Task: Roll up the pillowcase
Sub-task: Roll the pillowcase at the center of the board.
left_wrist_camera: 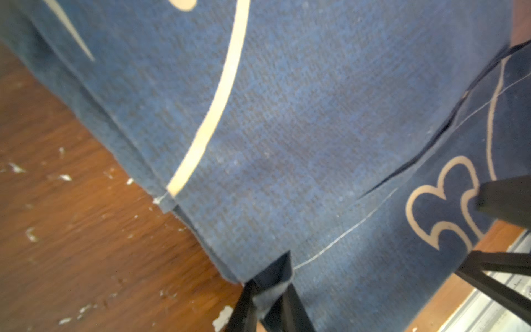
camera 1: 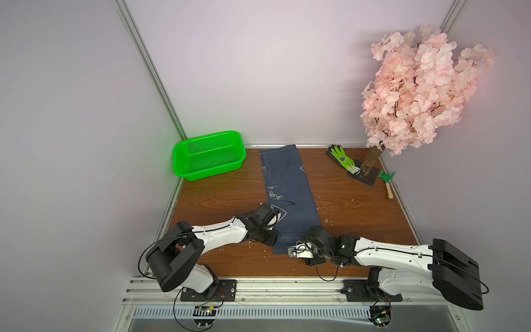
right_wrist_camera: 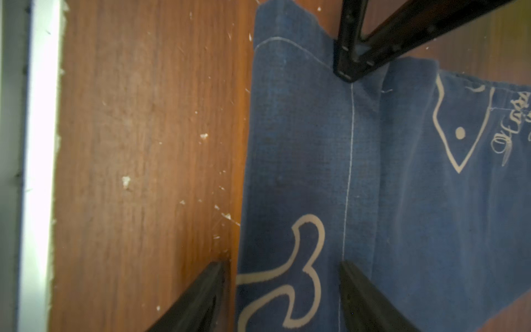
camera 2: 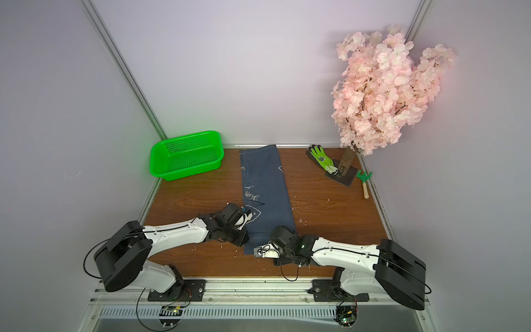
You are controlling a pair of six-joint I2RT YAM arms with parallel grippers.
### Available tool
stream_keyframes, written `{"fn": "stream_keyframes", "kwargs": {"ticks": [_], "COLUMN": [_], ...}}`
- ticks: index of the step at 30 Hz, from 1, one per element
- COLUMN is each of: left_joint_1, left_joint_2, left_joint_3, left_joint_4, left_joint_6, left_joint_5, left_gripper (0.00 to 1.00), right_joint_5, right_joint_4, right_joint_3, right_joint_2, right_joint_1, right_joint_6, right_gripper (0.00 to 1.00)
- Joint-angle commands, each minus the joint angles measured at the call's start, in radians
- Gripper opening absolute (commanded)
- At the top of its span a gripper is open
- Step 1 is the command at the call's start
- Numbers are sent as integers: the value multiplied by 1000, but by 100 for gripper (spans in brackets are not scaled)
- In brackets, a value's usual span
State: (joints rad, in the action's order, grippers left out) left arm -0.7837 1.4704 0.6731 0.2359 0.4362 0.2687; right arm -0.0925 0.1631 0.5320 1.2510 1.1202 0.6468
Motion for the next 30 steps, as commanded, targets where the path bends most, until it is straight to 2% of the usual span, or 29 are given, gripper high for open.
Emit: {"fn": "stream_keyframes", "kwargs": {"ticks": [1, 6, 7, 10, 13, 15, 20, 23, 26, 30], "left_joint_1": [15, 23, 24, 30, 35, 37, 43, 68, 106, 149], "left_joint_2": [9, -1, -2, -2, -14, -22, -39, -54, -55, -40], "left_joint_3": [-4, -2, 0, 20, 52, 86, 203, 227, 219, 224], "left_joint_4": [47, 64, 69, 91, 115, 146, 249, 267, 267, 251], "left_joint_6": [-19, -30, -33, -43, -44, -50, -80, -90, -115, -157], "left_joint_5": [-5, -2, -4, -12, -23, -37, -99, -103, -91, -73], "left_gripper": [22, 24, 25, 29, 34, 40, 51, 54, 54, 54], "right_joint_5": [-13, -54, -55, -48, -21, 14, 243, 373, 495, 545], "right_joint_4": [-37, -20, -13, 19, 86, 151, 325, 390, 400, 429], "right_joint_3": [21, 18, 23, 53, 97, 138, 236, 270, 312, 385], "right_joint_2": [32, 69, 75, 71, 51, 44, 67, 90, 109, 186], "right_joint_1": [20, 36, 37, 38, 38, 35, 17, 5, -56, -122], "right_joint_6": [-8, -36, -40, -57, -72, -83, -125, -141, -153, -109], "right_gripper": [64, 49, 44, 19, 8, 5, 3, 2, 2, 3]}}
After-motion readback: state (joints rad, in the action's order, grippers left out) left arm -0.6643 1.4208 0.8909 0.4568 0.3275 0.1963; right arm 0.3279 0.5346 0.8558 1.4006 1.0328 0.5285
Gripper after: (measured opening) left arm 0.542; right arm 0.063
